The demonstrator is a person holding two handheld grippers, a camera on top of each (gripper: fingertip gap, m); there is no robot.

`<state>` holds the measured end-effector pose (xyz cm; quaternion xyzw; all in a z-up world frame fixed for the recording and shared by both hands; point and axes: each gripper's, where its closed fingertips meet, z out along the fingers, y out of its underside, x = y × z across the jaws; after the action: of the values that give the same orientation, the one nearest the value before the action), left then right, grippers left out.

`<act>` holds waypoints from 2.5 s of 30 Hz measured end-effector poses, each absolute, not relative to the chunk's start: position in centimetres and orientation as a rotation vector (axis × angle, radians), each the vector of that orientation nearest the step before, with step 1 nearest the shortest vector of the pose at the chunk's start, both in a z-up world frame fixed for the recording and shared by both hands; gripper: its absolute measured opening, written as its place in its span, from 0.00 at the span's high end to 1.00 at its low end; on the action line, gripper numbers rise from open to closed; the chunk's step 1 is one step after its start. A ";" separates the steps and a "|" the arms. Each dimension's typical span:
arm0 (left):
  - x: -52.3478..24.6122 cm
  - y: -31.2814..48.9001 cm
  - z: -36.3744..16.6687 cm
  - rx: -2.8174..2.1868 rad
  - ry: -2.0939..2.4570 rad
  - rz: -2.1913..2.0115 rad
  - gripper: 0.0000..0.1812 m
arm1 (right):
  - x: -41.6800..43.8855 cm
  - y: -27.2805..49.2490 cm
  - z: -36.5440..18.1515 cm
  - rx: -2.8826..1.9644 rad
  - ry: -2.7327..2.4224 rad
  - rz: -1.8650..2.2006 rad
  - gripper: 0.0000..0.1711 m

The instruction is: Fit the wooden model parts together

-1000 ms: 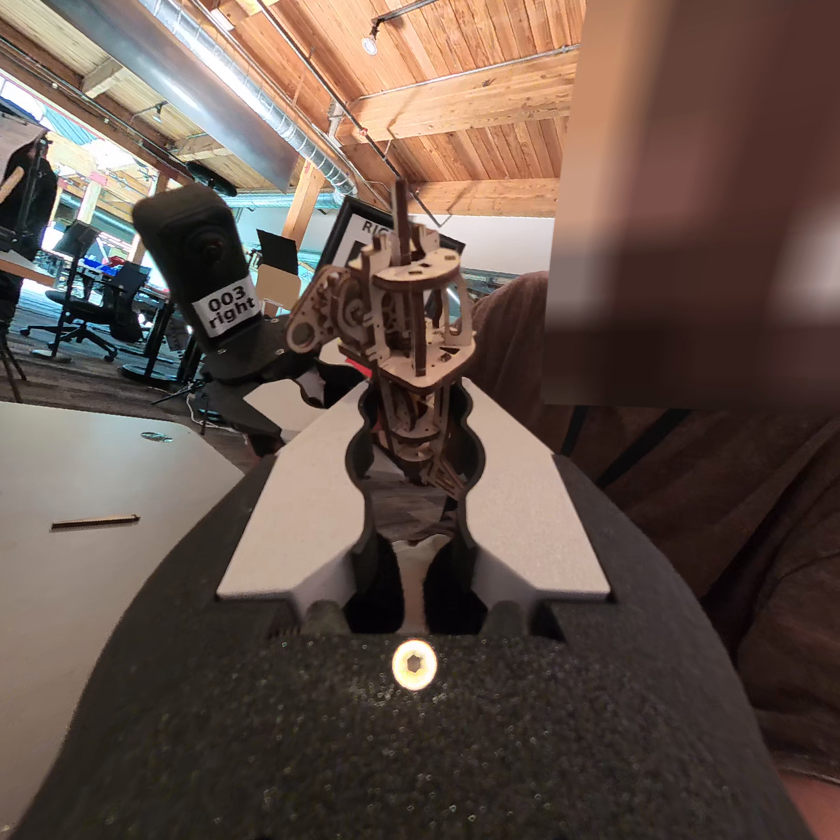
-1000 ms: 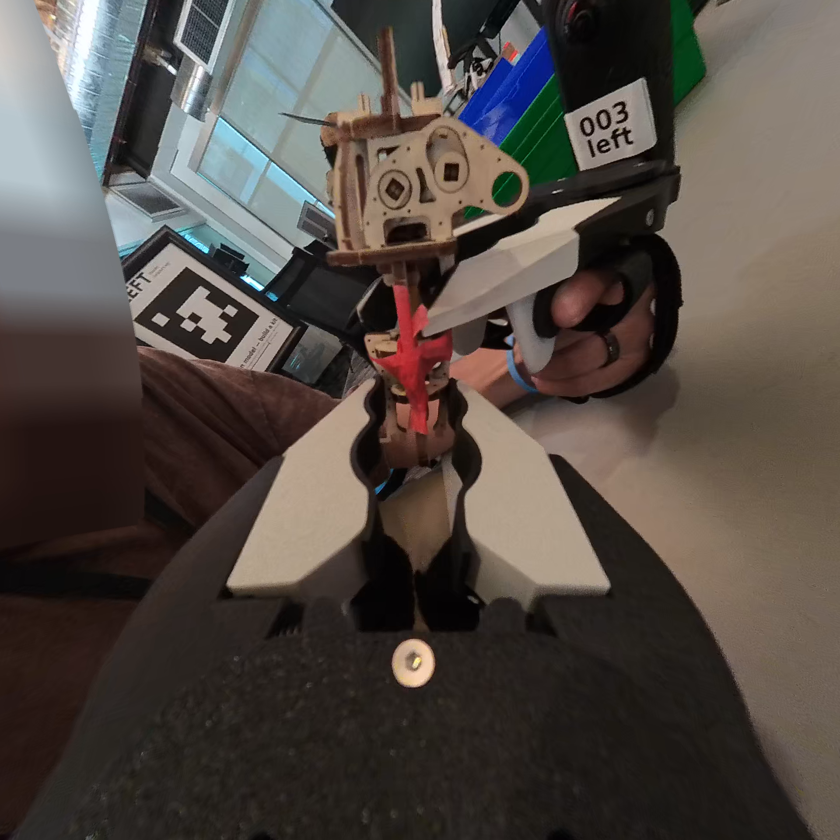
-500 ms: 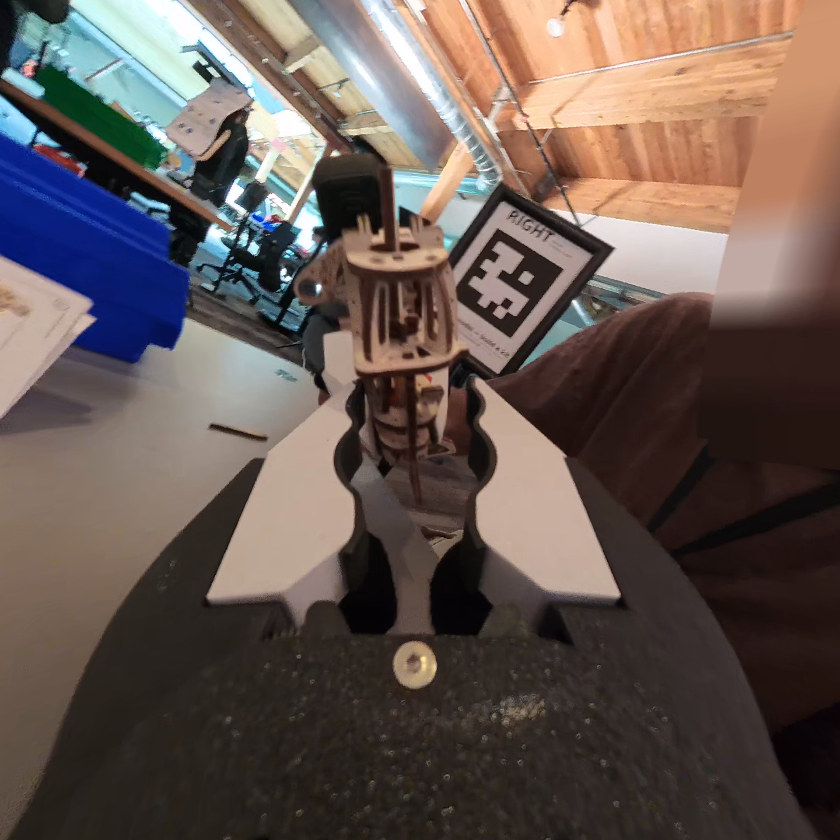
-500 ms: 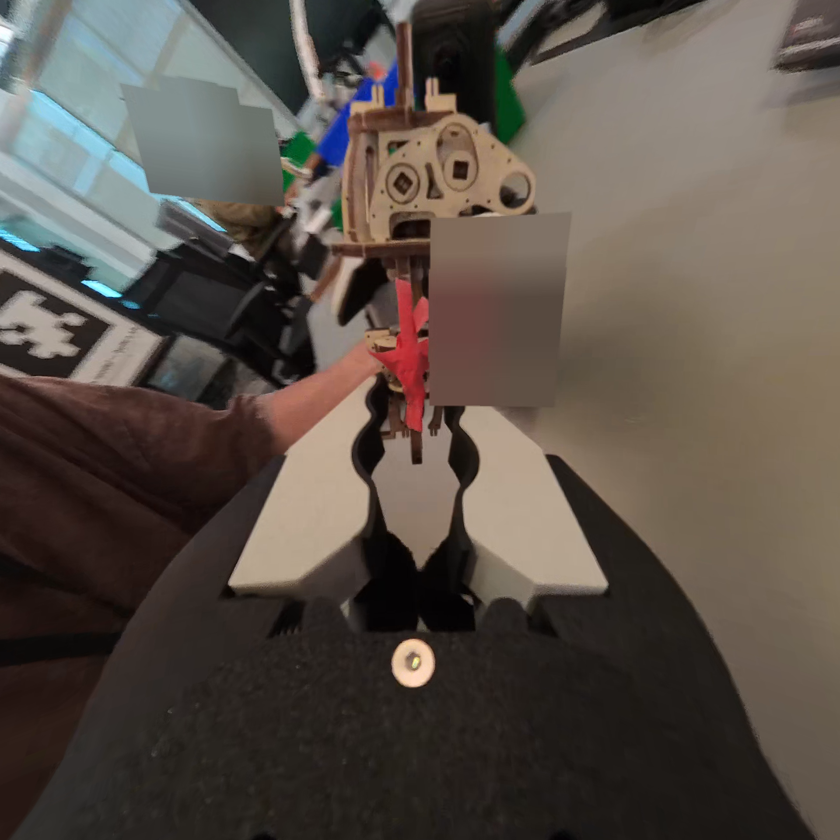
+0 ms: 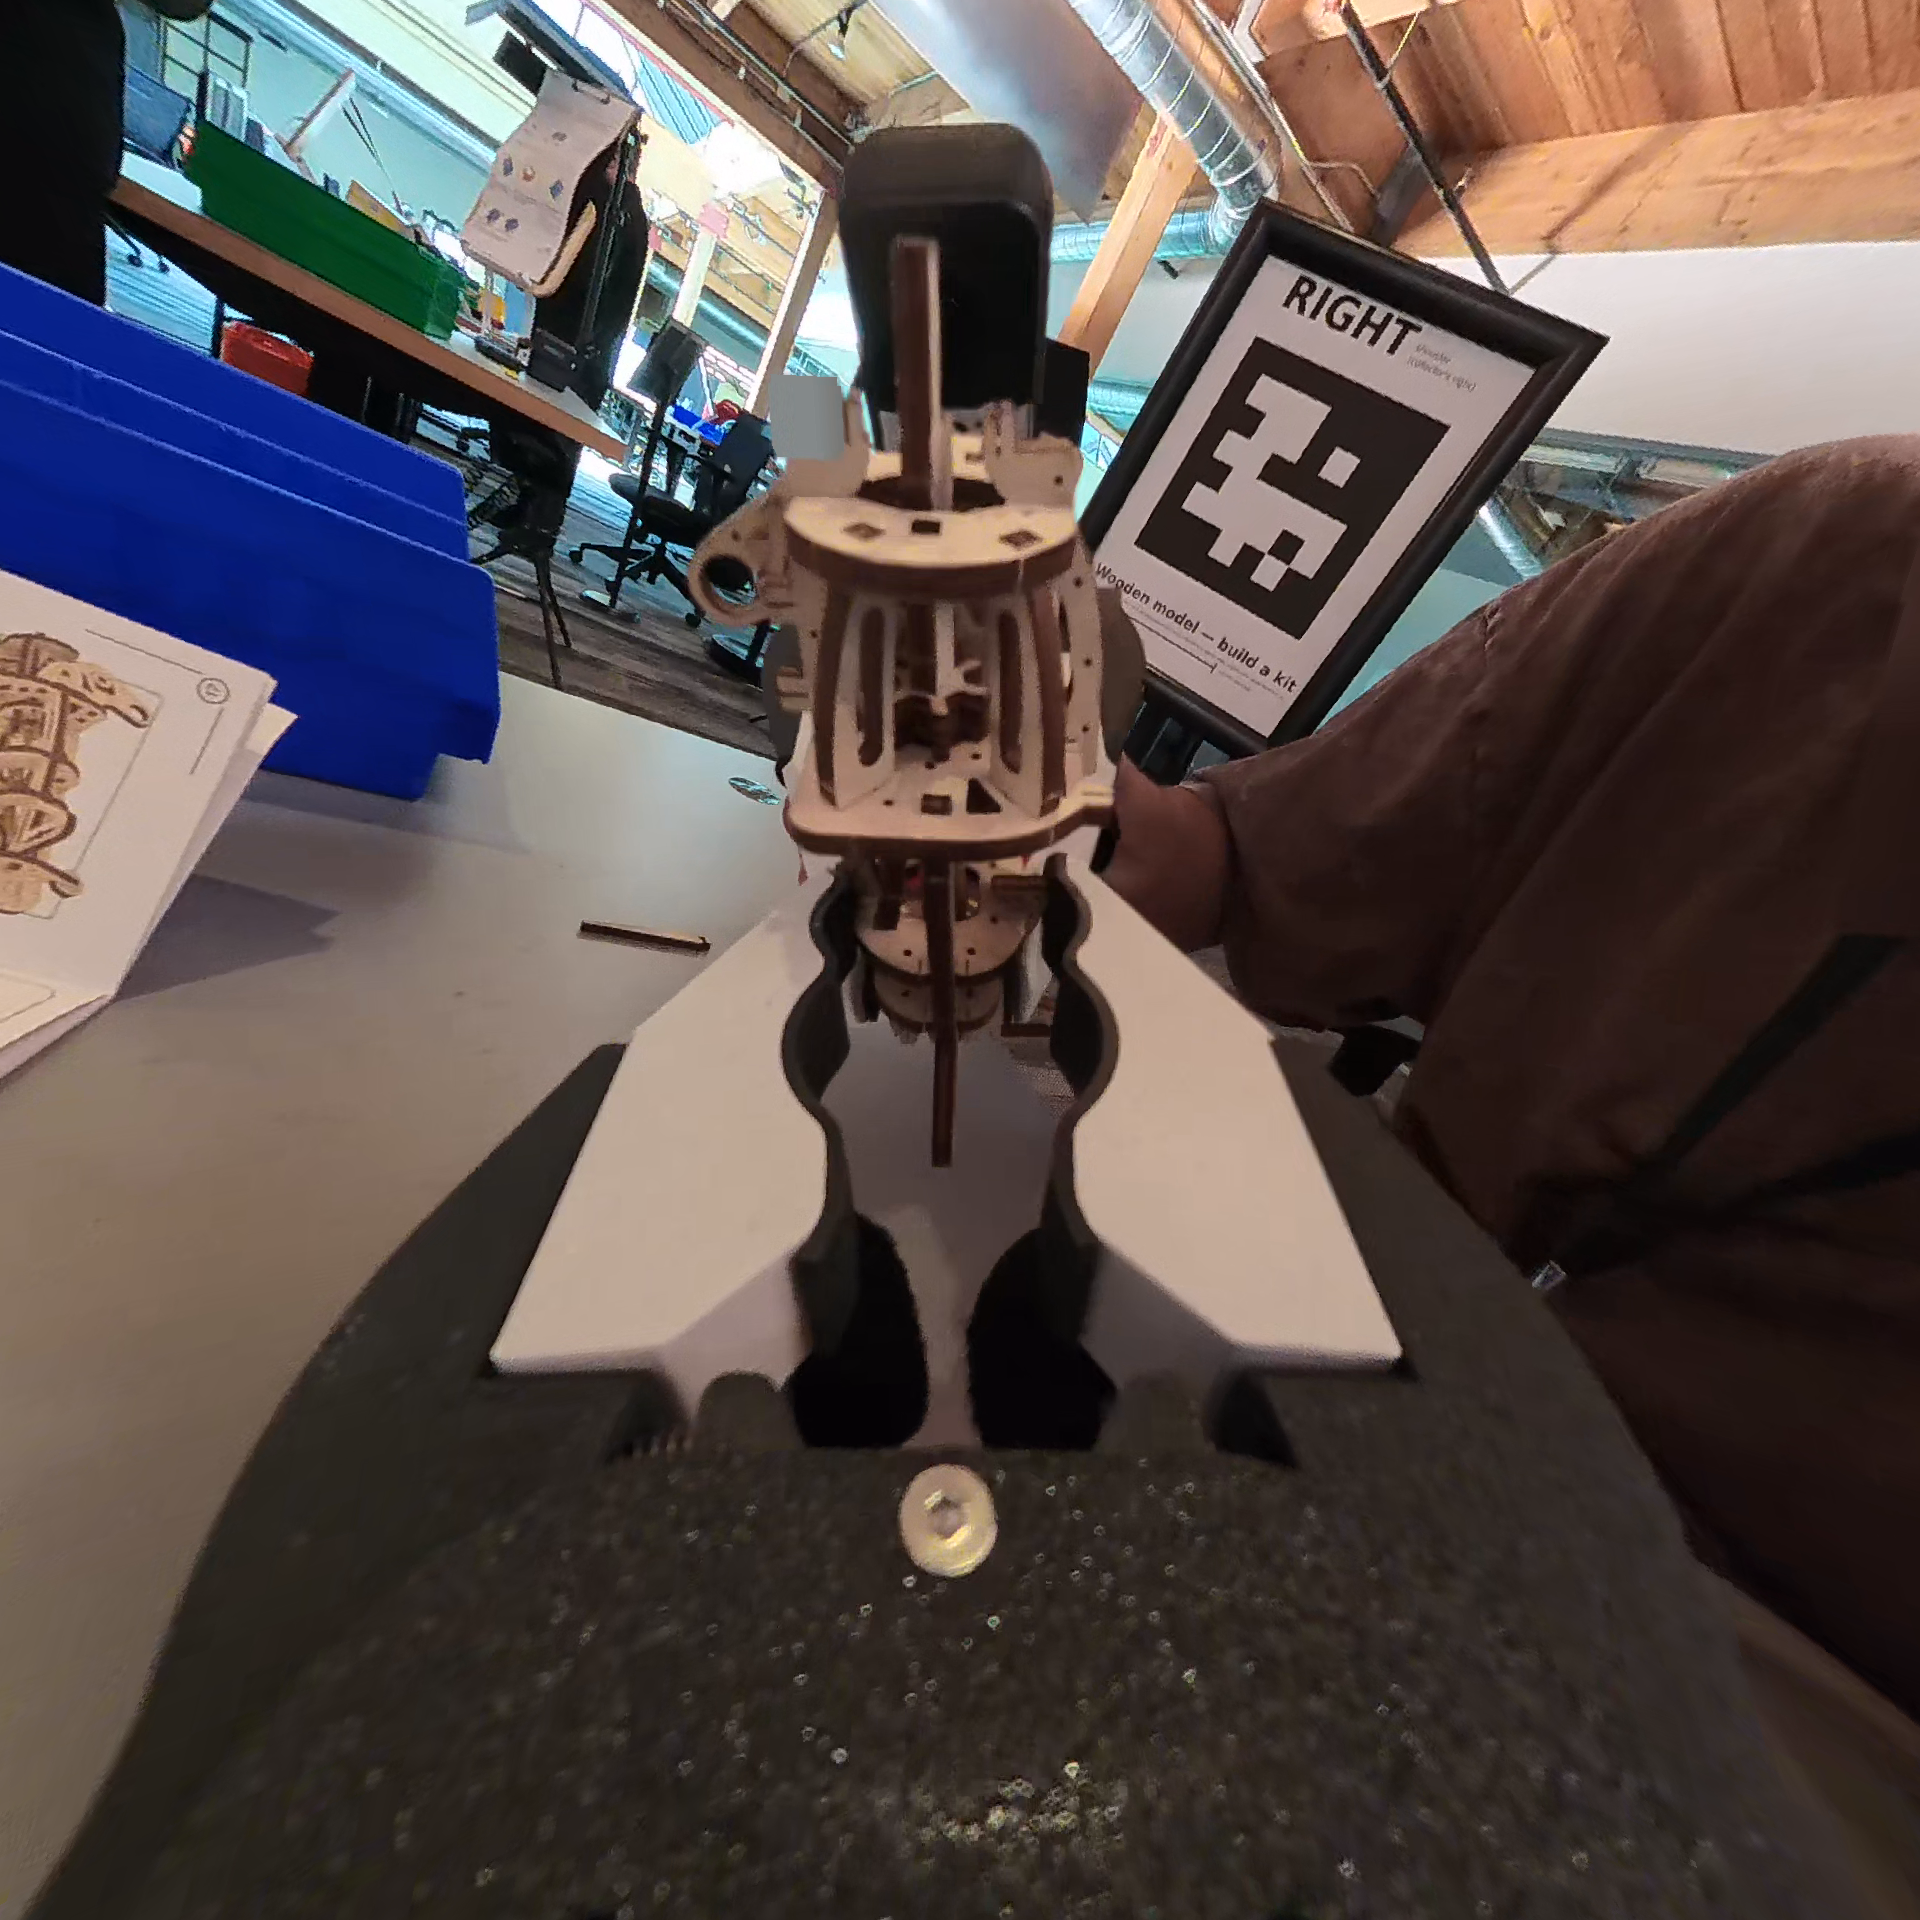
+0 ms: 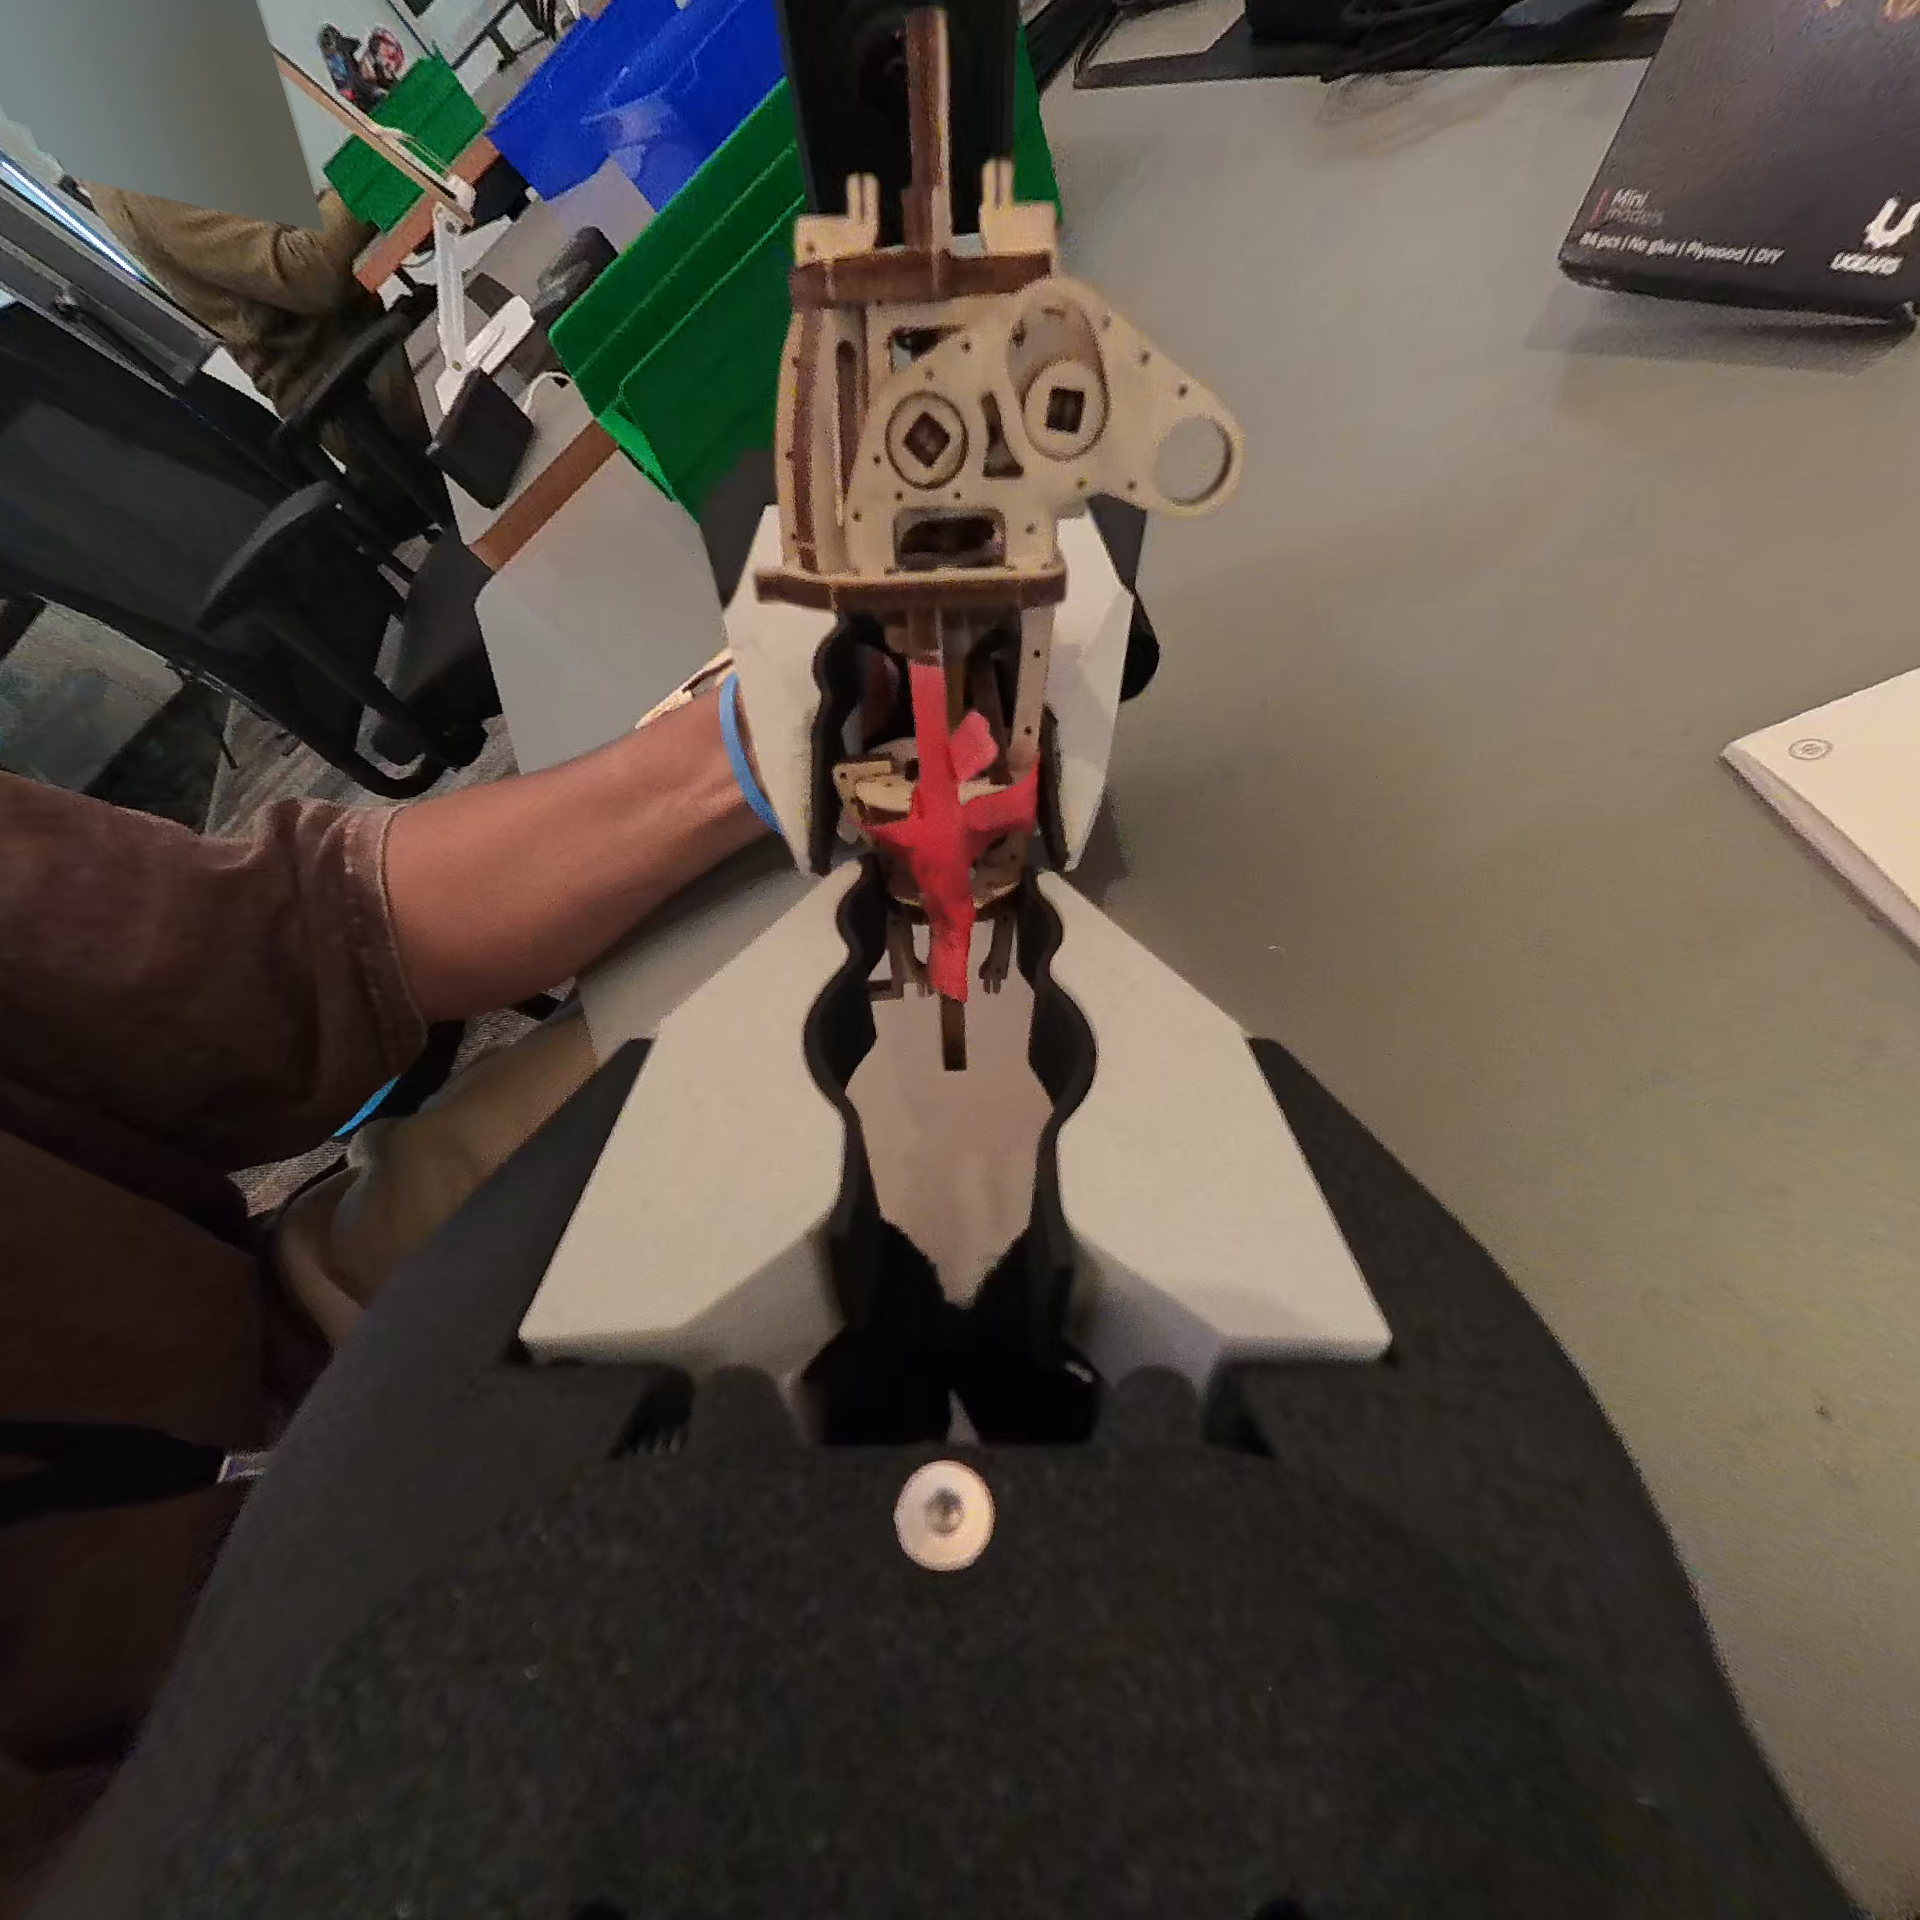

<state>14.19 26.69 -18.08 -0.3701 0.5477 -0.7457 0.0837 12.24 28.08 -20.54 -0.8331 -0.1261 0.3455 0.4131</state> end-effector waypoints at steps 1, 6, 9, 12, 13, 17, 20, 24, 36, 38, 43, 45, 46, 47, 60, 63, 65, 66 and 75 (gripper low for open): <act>14.2 26.7 -18.0 -1.097 1.631 -2.215 0.81 | 12.2 28.1 -20.5 -2.093 -0.320 0.850 0.86; 14.1 26.6 -17.7 -1.079 1.607 -2.227 0.81 | 12.2 28.0 -20.2 -2.094 -0.322 0.817 0.86; 14.1 26.6 -18.0 -1.095 1.607 -2.220 0.81 | 12.2 28.0 -20.4 -2.111 -0.314 0.827 0.86; 14.2 26.7 -17.9 -1.100 1.598 -2.230 0.81 | 12.3 28.0 -20.4 -2.115 -0.316 0.819 0.86; 14.1 26.6 -17.9 -1.096 1.605 -2.232 0.81 | 12.3 28.0 -20.4 -2.115 -0.322 0.817 0.86; 14.2 26.5 -18.1 -1.102 1.619 -2.229 0.81 | 12.3 27.9 -20.6 -2.120 -0.329 0.818 0.86; 14.0 26.3 -18.1 -1.098 1.631 -2.243 0.81 | 12.3 27.6 -20.6 -2.131 -0.343 0.824 0.86; 14.8 27.3 -17.9 -1.137 1.565 -2.232 0.82 | 12.8 28.5 -20.4 -2.076 -0.284 0.828 0.86; 16.4 32.0 -19.1 -1.542 1.147 -2.401 0.82 | 16.2 29.2 -20.2 -1.884 -0.359 0.537 0.67; 16.7 33.4 -19.5 -1.649 0.966 -2.485 0.82 | 16.0 29.0 -20.4 -1.879 -0.365 0.526 0.64; 16.5 35.4 -20.1 -1.855 0.557 -2.641 0.82 | 15.9 29.4 -20.2 -1.835 -0.381 0.346 0.63; 16.6 36.0 -21.0 -2.013 0.351 -2.605 0.82 | 15.8 29.7 -19.1 -1.792 -0.346 0.274 0.71; 16.5 36.1 -21.6 -2.090 0.285 -2.539 0.82 | 15.7 29.9 -18.4 -1.765 -0.330 0.247 0.76; 16.3 36.1 -22.2 -2.155 0.242 -2.457 0.82 | 15.4 30.0 -17.9 -1.752 -0.324 0.222 0.77; 12.8 32.1 -18.2 -2.174 0.208 -2.245 0.82 | 11.7 30.3 -17.6 -1.793 -0.291 0.228 0.99; 11.9 31.0 -17.4 -2.154 0.327 -2.221 0.81 | 11.5 29.5 -16.8 -1.793 -0.247 0.415 0.99; 11.3 30.4 -17.4 -2.159 0.400 -2.166 0.75 | 11.7 29.1 -16.5 -1.800 -0.200 0.572 0.99; 10.9 30.1 -17.4 -2.150 0.423 -2.150 0.73 | 12.0 29.0 -16.5 -1.804 -0.176 0.641 0.99; 2.6 23.6 -18.7 -2.103 0.840 -1.806 0.62 | 13.5 27.6 -17.7 -1.820 -0.128 1.124 0.99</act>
<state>2.61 23.63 -18.73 -0.7205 0.2879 -0.6189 0.1223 13.46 27.62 -17.72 -0.7456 -0.0526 0.4603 0.4790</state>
